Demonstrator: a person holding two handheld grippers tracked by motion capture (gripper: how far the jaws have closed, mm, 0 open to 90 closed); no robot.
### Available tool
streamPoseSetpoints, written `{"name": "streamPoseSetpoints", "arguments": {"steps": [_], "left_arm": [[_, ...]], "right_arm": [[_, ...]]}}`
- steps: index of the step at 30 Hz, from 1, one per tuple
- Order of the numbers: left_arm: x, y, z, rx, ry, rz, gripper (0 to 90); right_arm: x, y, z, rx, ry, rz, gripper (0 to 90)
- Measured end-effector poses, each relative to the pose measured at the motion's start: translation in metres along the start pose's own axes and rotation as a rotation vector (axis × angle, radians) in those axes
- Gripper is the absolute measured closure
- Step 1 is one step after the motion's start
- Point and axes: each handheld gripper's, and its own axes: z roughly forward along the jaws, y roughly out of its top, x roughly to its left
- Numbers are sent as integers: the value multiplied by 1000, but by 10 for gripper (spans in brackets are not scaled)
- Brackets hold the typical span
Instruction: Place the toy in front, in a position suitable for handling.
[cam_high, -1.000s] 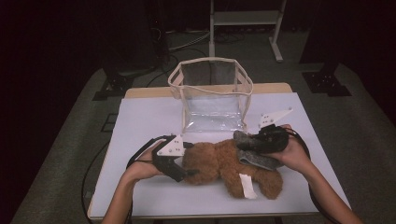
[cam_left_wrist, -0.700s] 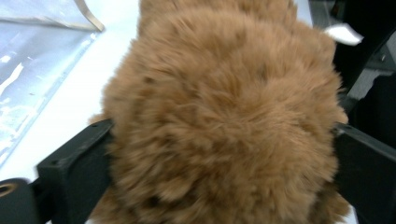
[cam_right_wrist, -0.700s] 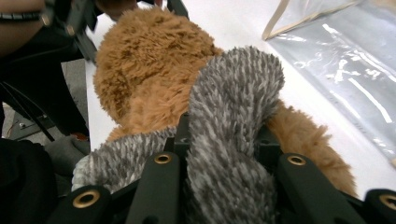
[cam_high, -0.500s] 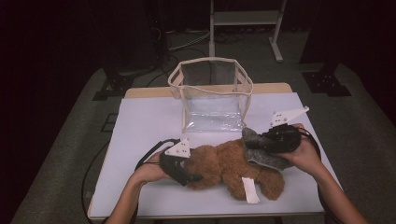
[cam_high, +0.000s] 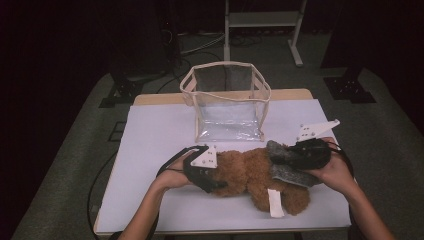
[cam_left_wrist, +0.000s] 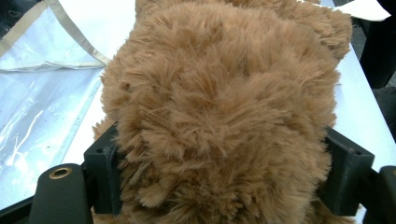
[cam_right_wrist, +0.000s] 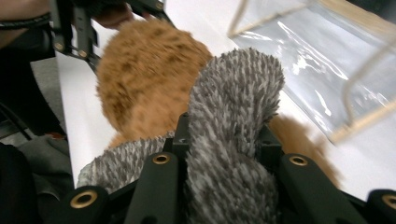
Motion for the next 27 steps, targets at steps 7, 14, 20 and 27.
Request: {"name": "streamPoseSetpoints", "arguments": {"steps": [7, 14, 20, 27], "left_arm": [[1, -3, -3, -6, 13, -22, 186], [3, -14, -19, -29, 23, -78, 176], [4, -20, -21, -37, 19, -108, 231], [3, -19, -20, -41, 19, -104, 261]], "right_arm": [[27, 33, 58, 36, 59, -121, 679], [27, 30, 54, 39, 33, -141, 680], [18, 17, 32, 18, 4, -83, 679], [32, 33, 54, 34, 44, -128, 681]]}}
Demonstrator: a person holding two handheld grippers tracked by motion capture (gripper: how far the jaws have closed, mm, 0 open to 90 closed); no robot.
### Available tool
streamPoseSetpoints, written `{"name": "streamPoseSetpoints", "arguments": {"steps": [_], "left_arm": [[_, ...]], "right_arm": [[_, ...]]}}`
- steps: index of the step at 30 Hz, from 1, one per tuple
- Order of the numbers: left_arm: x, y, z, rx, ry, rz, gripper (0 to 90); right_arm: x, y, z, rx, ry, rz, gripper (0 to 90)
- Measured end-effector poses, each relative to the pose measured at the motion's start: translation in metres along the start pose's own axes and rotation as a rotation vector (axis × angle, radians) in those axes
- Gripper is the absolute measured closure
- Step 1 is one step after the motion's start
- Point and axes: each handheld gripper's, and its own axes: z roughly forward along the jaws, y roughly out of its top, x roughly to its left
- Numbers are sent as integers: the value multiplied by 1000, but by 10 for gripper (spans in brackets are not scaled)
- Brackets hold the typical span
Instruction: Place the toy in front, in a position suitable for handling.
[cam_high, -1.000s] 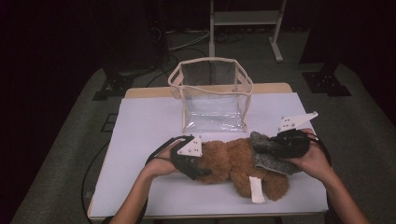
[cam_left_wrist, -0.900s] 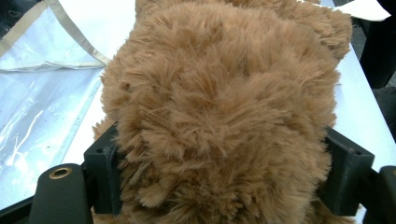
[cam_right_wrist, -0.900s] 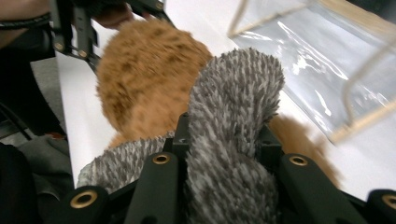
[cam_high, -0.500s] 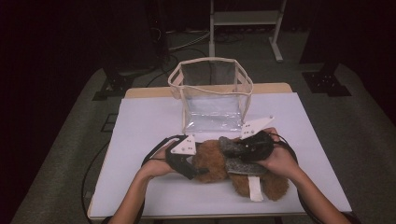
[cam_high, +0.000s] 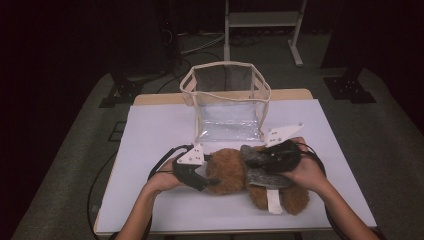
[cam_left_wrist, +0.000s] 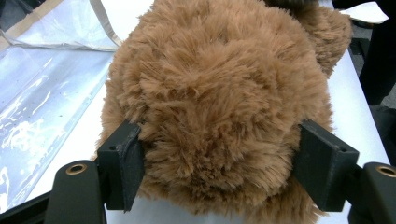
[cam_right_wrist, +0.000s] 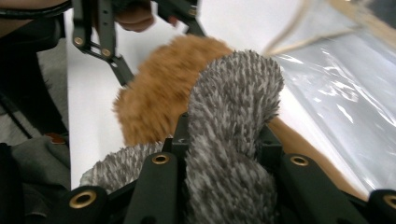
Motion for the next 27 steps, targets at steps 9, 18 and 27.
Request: {"name": "streamPoseSetpoints", "arguments": {"steps": [9, 18, 27], "left_arm": [[0, 0, 1, 3, 11, 0, 261], [1, -2, -2, 0, 11, -6, 262], [-1, -3, -3, -4, 3, 7, 262]], "right_arm": [[11, 36, 46, -13, 103, -49, 681], [-5, 31, 32, 65, 59, -17, 682], [-45, 36, 17, 138, -36, 41, 680]]}}
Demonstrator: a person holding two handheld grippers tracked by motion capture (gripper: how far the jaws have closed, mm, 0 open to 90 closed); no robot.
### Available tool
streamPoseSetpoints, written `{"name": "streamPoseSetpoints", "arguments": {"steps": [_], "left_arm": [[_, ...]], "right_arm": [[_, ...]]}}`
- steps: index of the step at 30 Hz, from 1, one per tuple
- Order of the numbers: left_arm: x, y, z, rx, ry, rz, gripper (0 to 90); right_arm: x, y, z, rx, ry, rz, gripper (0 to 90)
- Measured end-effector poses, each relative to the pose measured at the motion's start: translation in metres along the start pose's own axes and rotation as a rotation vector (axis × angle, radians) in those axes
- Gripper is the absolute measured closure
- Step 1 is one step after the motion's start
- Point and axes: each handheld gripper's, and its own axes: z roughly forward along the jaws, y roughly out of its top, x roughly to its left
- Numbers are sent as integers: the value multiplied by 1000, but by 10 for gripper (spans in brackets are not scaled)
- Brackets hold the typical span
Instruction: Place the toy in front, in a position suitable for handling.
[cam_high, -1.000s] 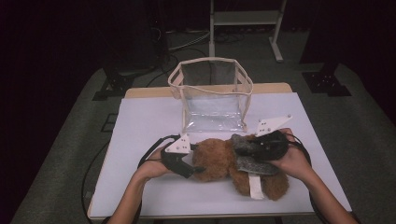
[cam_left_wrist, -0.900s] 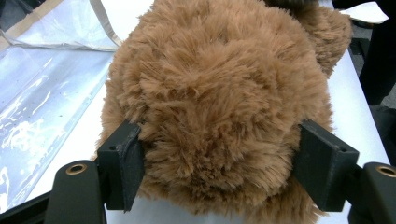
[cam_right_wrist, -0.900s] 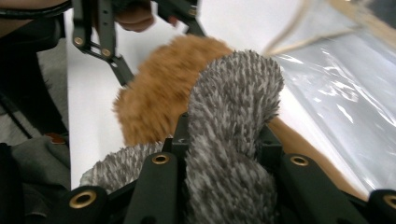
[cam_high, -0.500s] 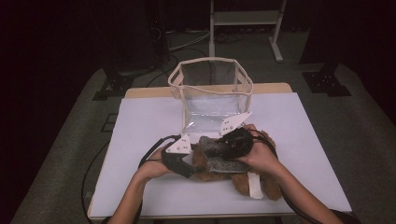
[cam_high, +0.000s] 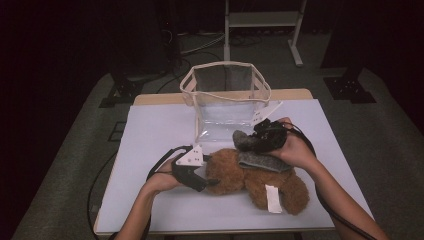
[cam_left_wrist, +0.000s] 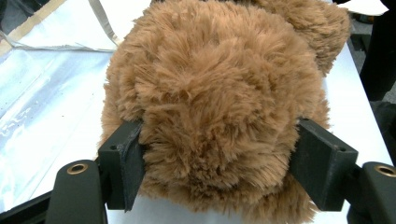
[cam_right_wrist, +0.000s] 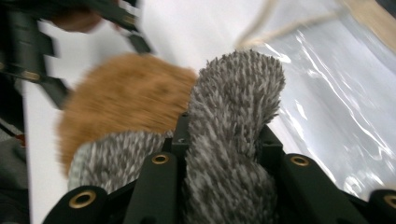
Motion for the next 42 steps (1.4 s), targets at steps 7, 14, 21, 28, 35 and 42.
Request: {"name": "streamPoseSetpoints", "arguments": {"steps": [7, 14, 21, 28, 35, 42], "left_arm": [[2, -4, 8, 9, -18, -65, 86], [-8, 1, 24, 28, -63, -31, 31], [-11, 11, 15, 12, -46, 38, 328], [-10, 30, 19, 37, -32, 58, 299], [-8, 22, 29, -30, -56, -1, 63], [-11, 13, 40, -54, -100, -60, 9]], "right_arm": [[-10, -30, -1, 3, 50, 94, 689], [13, -51, -19, -43, 55, 80, 693], [22, -62, -29, -90, 56, 98, 695], [25, -69, -36, -131, 44, 112, 697], [20, -82, -38, -135, 42, 135, 702], [22, -88, -39, -131, 50, 123, 702]]}}
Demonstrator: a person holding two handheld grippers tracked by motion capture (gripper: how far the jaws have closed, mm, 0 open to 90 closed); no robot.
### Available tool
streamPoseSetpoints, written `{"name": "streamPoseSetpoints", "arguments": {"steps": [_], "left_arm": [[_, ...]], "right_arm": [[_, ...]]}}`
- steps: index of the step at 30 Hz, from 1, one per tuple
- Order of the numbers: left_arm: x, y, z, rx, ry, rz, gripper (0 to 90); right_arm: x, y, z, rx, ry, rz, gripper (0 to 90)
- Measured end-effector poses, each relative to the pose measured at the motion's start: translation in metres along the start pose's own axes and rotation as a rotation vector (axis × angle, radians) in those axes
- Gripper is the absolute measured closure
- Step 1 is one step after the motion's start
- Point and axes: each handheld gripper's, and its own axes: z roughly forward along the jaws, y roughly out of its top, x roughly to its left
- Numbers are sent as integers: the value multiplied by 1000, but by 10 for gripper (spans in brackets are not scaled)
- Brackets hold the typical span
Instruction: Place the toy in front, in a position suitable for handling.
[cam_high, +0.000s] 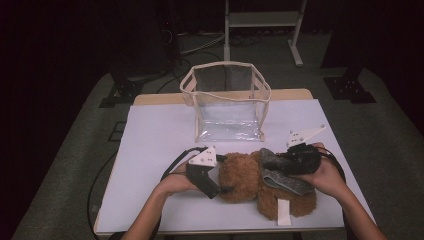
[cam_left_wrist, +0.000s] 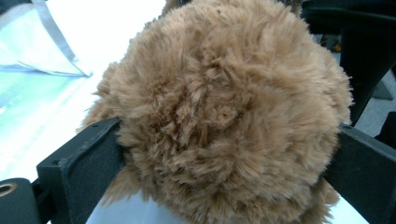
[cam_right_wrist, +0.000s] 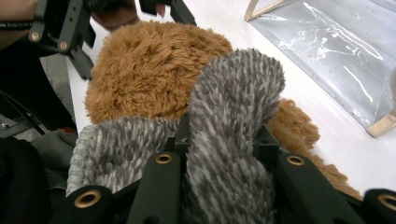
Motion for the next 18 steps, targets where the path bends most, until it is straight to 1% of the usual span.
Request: {"name": "streamPoseSetpoints", "arguments": {"steps": [1, 2, 3, 5, 6, 7, 8, 9, 11, 12, 14, 15, 16, 18], "left_arm": [[-2, 1, 5, 21, 14, 23, 0], [-4, 2, 7, 30, 26, 32, 0], [-5, 3, 10, 35, 35, 29, 0], [-4, 6, 12, 47, 40, 37, 0], [-4, 7, 14, 47, 47, 26, 0], [-4, 9, 15, 57, 52, 30, 0], [-5, 11, 13, 63, 56, 52, 46], [-6, 13, 12, 61, 60, 67, 102], [-7, 17, 6, 57, 81, 101, 216], [-6, 19, 3, 55, 90, 111, 240], [-3, 23, -8, 32, 103, 102, 288], [-2, 24, -12, 34, 101, 98, 311], [-2, 25, -17, 43, 107, 106, 320], [-1, 27, -25, 64, 105, 103, 333]], "right_arm": [[-1, -1, 0, -2, 6, 6, 703], [-2, -2, -1, -3, 7, 8, 703], [-2, -3, -1, -5, 5, 12, 702], [-1, -4, -2, -7, -3, 15, 702], [-1, -4, -2, -10, -4, 17, 703], [0, -5, -2, -11, -6, 20, 702], [0, -5, -2, -13, -8, 21, 702], [0, -4, -2, -14, -8, 22, 702], [0, -3, -1, -18, -8, 26, 701], [0, -1, -1, -23, -13, 23, 701], [0, 3, 0, -43, -6, 27, 701], [0, 7, 3, -49, -4, 21, 701], [1, 9, 4, -53, -1, 20, 702], [4, 17, 11, -66, 24, 15, 702]]}}
